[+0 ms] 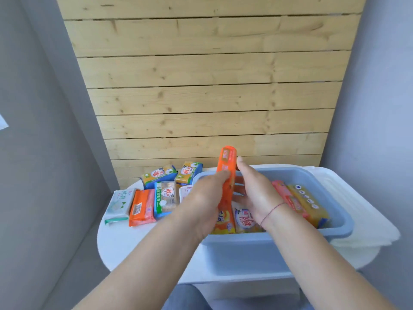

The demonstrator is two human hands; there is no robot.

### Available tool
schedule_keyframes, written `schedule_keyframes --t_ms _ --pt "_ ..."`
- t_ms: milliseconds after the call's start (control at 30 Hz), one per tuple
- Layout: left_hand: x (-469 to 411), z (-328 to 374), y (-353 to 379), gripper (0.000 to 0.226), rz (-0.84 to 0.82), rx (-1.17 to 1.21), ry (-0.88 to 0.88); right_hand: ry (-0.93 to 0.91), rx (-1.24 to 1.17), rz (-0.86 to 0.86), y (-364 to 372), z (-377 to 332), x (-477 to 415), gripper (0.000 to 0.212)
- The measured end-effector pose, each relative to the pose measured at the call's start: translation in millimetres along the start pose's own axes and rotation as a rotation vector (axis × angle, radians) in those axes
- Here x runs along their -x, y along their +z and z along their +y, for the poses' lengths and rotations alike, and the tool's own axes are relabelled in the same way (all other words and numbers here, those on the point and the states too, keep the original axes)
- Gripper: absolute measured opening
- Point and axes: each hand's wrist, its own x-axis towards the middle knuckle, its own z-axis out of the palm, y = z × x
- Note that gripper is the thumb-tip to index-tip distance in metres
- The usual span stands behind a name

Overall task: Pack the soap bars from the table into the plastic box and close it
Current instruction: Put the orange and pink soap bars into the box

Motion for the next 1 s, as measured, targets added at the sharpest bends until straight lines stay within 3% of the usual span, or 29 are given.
schedule_keyframes --t_ms 133,200,267,367,433,533,600,667,700,767,833,933,1000 --pt "-9.9 -19.4 32.2 0.027 -0.016 -0.071 -0.149 0.083 0.407 0.006 -29.0 0.6 -2.4 0.029" --pt "-14.9 -24.7 34.3 0.022 -0.045 -0.092 -0.257 0.062 0.854 0.041 -42.1 1.6 -3.4 0.059" --pt "-19.3 -25.6 30.0 0.021 -0.078 -0.105 -0.313 -0.048 1.240 0.029 -46.9 5.4 -2.6 0.073" --pt "-19.5 -23.6 20.5 0.018 -0.118 -0.141 -0.306 -0.174 1.489 0.078 -39.1 18.4 -5.2 0.048" --pt "-19.8 -18.6 5.2 0.017 -0.088 -0.162 -0.186 -0.185 1.615 0.124 -33.0 24.7 -6.1 0.033" --pt "-27.0 -7.4 -42.5 0.023 0.130 -0.162 0.240 -0.295 1.835 0.220 -36.4 25.3 -8.3 0.039" --pt "-31.3 -3.1 -86.7 0.030 0.390 -0.283 0.448 -0.325 1.863 0.191 -39.1 23.8 -11.4 0.045" --pt "-42.5 -10.7 -133.0 0.032 0.645 -0.583 0.450 -0.283 1.870 0.135 -35.1 21.2 -13.1 0.041" --pt "-49.7 -17.9 -155.7 0.036 0.691 -0.796 0.386 -0.282 1.871 0.116 -30.5 18.2 -13.2 0.036" --pt "-65.1 -35.3 -196.6 0.063 0.589 -1.267 0.195 -0.320 1.843 0.113 -17.3 8.2 -15.7 0.028" --pt "-79.5 -49.7 -224.5 0.098 0.402 -1.572 0.071 -0.407 1.746 0.152 0.7 -2.0 -20.2 0.029" --pt "-99.5 -60.5 -243.0 0.116 0.240 -1.773 0.073 -0.561 1.582 0.135 36.9 -13.3 -30.0 0.026" --pt "-111.2 -57.4 -243.5 0.121 0.180 -1.803 0.093 -0.562 1.552 0.056 54.8 -11.6 -33.2 0.025"
